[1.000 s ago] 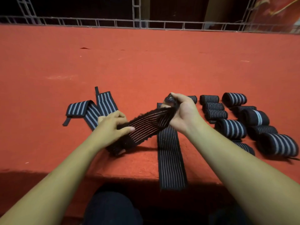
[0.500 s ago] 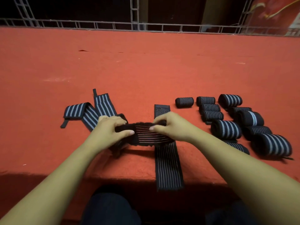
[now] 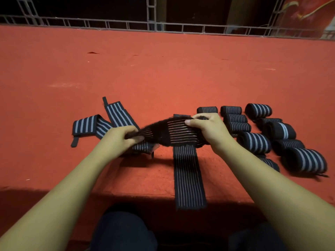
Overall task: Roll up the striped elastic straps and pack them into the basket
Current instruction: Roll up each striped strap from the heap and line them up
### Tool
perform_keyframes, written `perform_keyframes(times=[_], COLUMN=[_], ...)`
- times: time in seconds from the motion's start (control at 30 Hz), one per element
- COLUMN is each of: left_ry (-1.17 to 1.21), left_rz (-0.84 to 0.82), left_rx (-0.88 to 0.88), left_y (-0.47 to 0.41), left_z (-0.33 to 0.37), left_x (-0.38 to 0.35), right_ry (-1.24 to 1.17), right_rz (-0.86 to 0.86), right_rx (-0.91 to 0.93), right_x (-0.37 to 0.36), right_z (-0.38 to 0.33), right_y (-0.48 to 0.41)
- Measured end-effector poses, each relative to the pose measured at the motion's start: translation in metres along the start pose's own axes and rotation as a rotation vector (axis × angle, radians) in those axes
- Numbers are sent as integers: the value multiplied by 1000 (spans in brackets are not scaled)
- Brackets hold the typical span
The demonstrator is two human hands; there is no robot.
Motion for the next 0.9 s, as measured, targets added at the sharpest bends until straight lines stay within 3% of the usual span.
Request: perform_keyframes(times=[0.1, 0.23, 0.3, 0.4, 0.47, 0.6, 0.73, 0.8, 0.9], left_ry=[86, 23, 110, 279, 251, 95, 23, 32, 39], left_rz=[-50, -23, 45, -7, -56, -173, -149, -87, -31], left_rx=[56, -46, -76, -99, -123, -210, -217, -218, -208], left_y=[4, 12, 13, 16, 15, 9, 11, 15, 21], left_z=[-17, -18, -10, 17, 32, 43, 28, 23, 15], left_x=[-2, -4, -1, 1, 2, -11, -20, -21, -26], right_ry=[62, 372, 429, 690, 874, 913, 1312, 1282, 981], right_rz=[19, -165, -247, -449, -463, -494, -528, -440, -382], right_rx=[-24, -106, -128, -213, -145, 142, 152, 215, 274], right_x=[5, 1, 4, 5, -2, -39, -69, -76, -79], right_z=[7, 22, 24, 27, 23, 11, 32, 35, 32], right_y=[-2, -3, -3, 2, 4, 8, 9, 8, 8])
Point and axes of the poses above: each hand's wrist, its own y-axis away from the middle knuckle, its own x-axis out of the back of the hand, z = x × y, the point moved 4 cm from there along -y, towards the middle knuckle, and after that the axes turned 3 degrees about -z, right-handed, at the moved point
